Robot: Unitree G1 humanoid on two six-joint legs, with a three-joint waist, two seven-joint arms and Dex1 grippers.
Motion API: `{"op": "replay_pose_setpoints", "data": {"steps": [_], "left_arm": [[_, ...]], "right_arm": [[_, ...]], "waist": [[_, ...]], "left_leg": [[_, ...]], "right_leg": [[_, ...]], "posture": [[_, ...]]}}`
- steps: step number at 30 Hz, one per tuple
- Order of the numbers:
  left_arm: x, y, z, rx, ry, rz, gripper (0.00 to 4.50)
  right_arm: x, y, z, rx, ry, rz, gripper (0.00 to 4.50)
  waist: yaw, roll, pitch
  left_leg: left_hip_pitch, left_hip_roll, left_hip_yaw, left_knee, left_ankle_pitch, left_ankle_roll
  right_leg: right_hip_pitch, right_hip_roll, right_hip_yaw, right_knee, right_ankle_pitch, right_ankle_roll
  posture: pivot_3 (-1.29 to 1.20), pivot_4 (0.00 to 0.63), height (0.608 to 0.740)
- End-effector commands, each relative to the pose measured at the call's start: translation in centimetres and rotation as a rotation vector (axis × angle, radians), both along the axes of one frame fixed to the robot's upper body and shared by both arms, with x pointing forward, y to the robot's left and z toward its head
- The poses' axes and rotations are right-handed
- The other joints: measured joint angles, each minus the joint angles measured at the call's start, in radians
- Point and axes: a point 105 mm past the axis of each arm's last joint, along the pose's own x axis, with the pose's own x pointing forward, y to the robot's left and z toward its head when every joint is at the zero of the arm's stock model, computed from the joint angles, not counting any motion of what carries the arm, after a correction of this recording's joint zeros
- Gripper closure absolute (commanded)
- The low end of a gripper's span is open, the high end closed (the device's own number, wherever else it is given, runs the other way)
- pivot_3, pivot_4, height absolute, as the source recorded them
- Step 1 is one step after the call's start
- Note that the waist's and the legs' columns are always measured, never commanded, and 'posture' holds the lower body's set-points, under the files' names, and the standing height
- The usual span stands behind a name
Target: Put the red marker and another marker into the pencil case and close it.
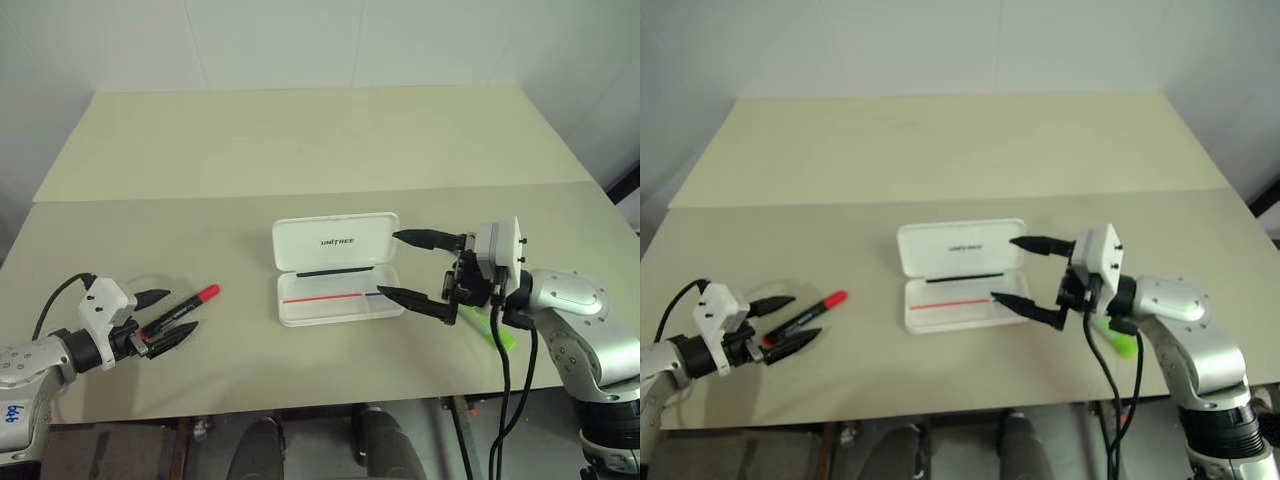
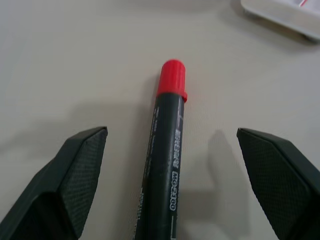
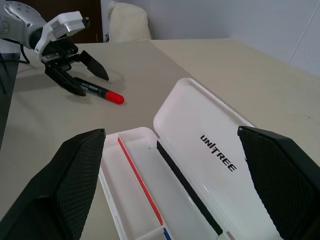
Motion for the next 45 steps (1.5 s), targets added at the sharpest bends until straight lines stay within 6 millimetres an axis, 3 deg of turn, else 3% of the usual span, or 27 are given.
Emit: {"op": "replay_pose_setpoints", "data": {"steps": [1,4,7,17,24,32,45], "left_arm": [[0.2,0.7,-0.2,0.027,0.015,0.004,0.04],[0.5,1.5,-1.3,0.069,0.055,0.020,0.04],[0.8,2.0,-2.0,0.093,0.085,0.027,0.65],[0.7,0.4,-2.2,0.109,0.095,-0.081,3.86],[0.8,-2.0,-1.4,0.078,0.047,-0.147,3.87],[-0.2,-7.3,1.6,0.070,-0.002,-0.391,3.87],[2.9,-14.9,4.4,0.121,-0.047,-0.624,3.87]], "right_arm": [[-0.5,-0.1,1.1,0.017,-0.042,-0.008,0.00],[-0.6,-0.1,1.3,0.021,-0.048,-0.016,0.00],[-0.8,-0.2,1.3,0.013,-0.051,-0.020,0.00],[-2.1,-0.7,0.5,-0.061,-0.006,0.062,0.00],[-3.2,-0.5,0.2,-0.097,0.025,0.150,0.00],[-2.5,-1.1,0.1,-0.107,0.018,0.110,0.00],[-2.8,-1.9,0.1,-0.098,0.007,0.018,0.00]], "waist": [[0.001,0.000,0.000],[0.002,0.000,0.000],[0.003,0.002,-0.001],[0.002,0.006,-0.003],[0.009,0.006,-0.004],[0.022,0.005,-0.003],[0.028,0.004,-0.003]], "left_leg": [[0.000,0.000,0.000,0.000,0.000,0.000],[0.000,0.000,0.000,0.000,0.000,0.000],[0.001,0.000,0.000,0.000,0.000,0.000],[0.002,0.001,0.002,0.000,0.000,0.000],[0.001,0.001,0.004,0.000,0.000,0.000],[-0.002,0.001,0.006,0.000,-0.001,-0.001],[-0.002,0.001,0.006,0.001,-0.001,-0.001]], "right_leg": [[0.000,0.000,0.000,0.000,0.000,0.000],[0.000,0.000,0.000,0.000,0.000,0.000],[0.000,0.000,0.000,0.001,0.000,0.000],[0.001,-0.001,0.000,0.001,0.000,-0.001],[0.001,-0.002,0.000,-0.001,0.000,0.000],[0.000,-0.002,0.000,-0.006,0.000,0.000],[0.000,0.000,0.001,-0.002,0.000,0.002]], "posture": [[0.00,0.150,0.740],[0.00,0.150,0.740],[0.00,0.150,0.740],[0.00,0.150,0.740],[0.00,0.150,0.740],[0.00,0.150,0.740],[0.00,0.150,0.740]]}}
